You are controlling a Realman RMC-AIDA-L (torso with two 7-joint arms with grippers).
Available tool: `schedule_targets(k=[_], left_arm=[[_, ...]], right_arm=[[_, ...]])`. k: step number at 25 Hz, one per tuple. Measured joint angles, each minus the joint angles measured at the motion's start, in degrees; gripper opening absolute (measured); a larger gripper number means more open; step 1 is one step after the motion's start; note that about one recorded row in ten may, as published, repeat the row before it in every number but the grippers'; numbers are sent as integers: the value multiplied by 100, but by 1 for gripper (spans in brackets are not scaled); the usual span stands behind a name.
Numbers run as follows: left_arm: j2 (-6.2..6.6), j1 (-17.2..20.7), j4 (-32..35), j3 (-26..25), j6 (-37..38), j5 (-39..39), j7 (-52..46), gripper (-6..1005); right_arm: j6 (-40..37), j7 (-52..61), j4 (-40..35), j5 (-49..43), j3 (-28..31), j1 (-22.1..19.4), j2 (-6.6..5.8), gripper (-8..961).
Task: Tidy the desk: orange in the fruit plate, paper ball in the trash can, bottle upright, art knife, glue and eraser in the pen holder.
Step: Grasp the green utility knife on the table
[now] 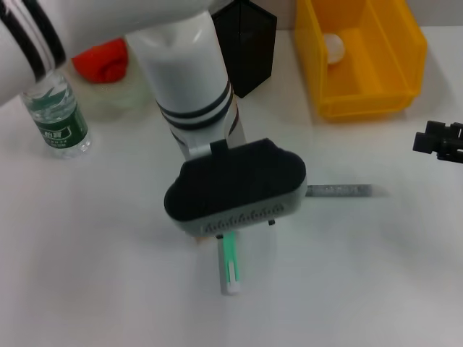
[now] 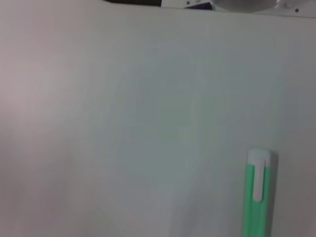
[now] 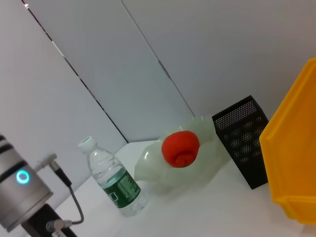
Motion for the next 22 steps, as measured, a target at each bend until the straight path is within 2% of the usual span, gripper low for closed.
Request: schedule_targets(k=[1,5,6,10,11,12,15,16,17,21,22], left_arm=[[0,194,265,105,-27,-17,-71,731],[1,362,553,164,-15,-28,-112,724],[17,583,933,303,-18,-29,-160,722],[29,663,1055,342,-17,-29,-160,715],[50,852,1381,433,60,-29,-163,713],[50,852,1381,433,60,-29,-163,711],[59,937,1516,502,147,-29,-169,706],[78,1033,1640,612,141,-41,-163,704],[78,1033,1640,612,141,-41,-163,702],[134,1273,1942,829,40,-104,-132,695],[134,1273,1942,829,40,-104,-132,693]], right_arm=[[31,0,8,0,1,7,-1,810],[65,46,2,16,29,33,-12,809],[36,194,-20,55,152,53,-41,809],[-122,316,2,70,427,86,-121,809],[-281,354,54,71,579,96,-195,809],[-281,354,54,71,579,96,-195,809],[-588,515,124,73,763,113,-368,810],[-728,672,165,74,855,150,-500,810],[-728,672,165,74,855,150,-500,810],[-796,1116,232,31,889,368,-780,810],[-796,1116,232,31,889,368,-780,810]])
